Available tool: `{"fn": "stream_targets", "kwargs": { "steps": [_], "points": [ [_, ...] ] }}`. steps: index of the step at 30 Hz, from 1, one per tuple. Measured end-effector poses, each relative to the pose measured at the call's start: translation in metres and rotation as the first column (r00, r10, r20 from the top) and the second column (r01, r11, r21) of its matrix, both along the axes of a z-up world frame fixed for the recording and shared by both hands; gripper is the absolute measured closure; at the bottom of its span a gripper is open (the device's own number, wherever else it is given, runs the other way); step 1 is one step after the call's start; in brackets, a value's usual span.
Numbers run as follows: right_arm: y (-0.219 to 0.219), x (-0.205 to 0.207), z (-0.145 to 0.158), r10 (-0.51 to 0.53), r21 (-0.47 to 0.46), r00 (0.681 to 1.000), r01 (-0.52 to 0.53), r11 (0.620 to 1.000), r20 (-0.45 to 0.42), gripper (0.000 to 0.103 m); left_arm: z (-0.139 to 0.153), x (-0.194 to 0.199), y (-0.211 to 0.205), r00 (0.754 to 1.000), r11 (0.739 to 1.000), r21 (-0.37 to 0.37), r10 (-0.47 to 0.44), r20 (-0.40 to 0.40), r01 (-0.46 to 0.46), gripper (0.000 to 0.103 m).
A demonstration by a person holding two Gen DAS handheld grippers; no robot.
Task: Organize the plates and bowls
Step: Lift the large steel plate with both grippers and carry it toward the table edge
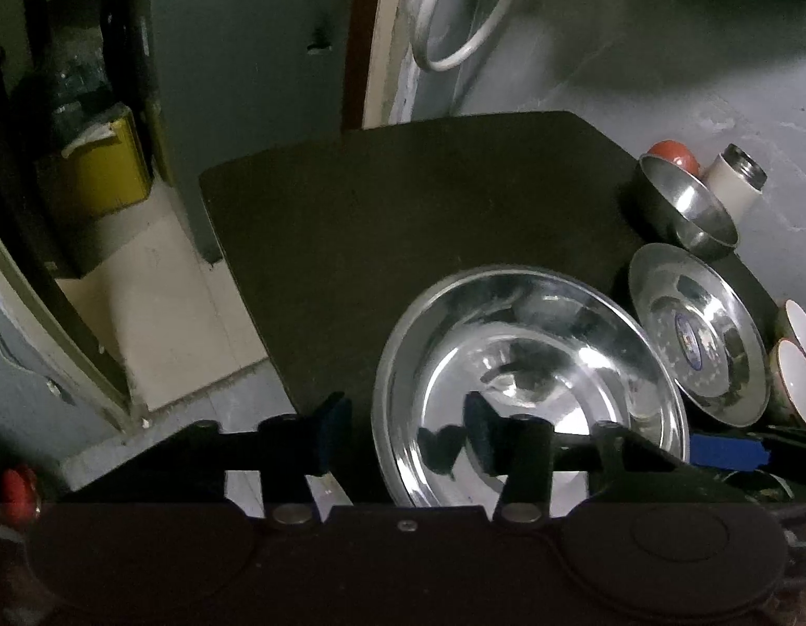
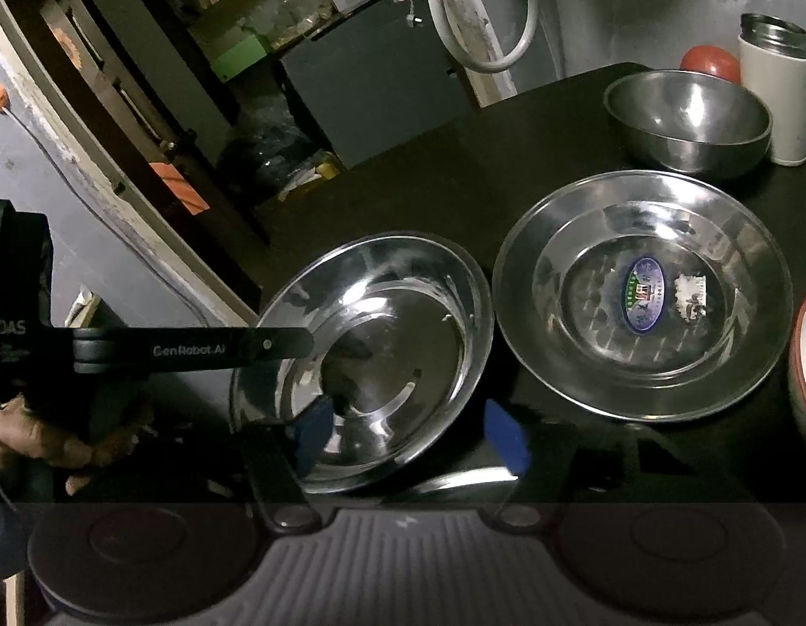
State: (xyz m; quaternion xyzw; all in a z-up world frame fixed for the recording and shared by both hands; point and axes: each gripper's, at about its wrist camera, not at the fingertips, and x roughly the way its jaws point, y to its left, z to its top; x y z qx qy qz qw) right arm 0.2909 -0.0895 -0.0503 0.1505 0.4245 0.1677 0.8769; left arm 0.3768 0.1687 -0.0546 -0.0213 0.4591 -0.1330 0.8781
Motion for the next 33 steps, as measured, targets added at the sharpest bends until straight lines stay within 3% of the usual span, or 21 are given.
{"fn": "stream_targets", "kwargs": {
  "steps": [10, 23, 33],
  "points": [
    [0.005, 0.004, -0.003, -0.002, -0.073, 1.000, 0.002, 0.997, 0.007, 0.078, -0.002, -0.006, 0.007, 0.999, 0.999, 0.005, 0.042, 0.003, -0.042, 0.089],
    [-0.001, -0.017, 0.028, 0.107, -0.123, 0.989, -0.094, 0.988, 0.098, 0.078, 0.027, -0.055, 0.012, 0.989, 0.992, -0.020, 0.129, 0.076, -0.128, 0.090],
    [-0.052, -0.066, 0.051, 0.176, -0.191, 0.979, -0.154, 0.969, 0.105, 0.078, 0.041, -0.113, -0.040, 0.990, 0.993, -0.044, 0.117, 0.083, -0.114, 0.089]
  ]
}}
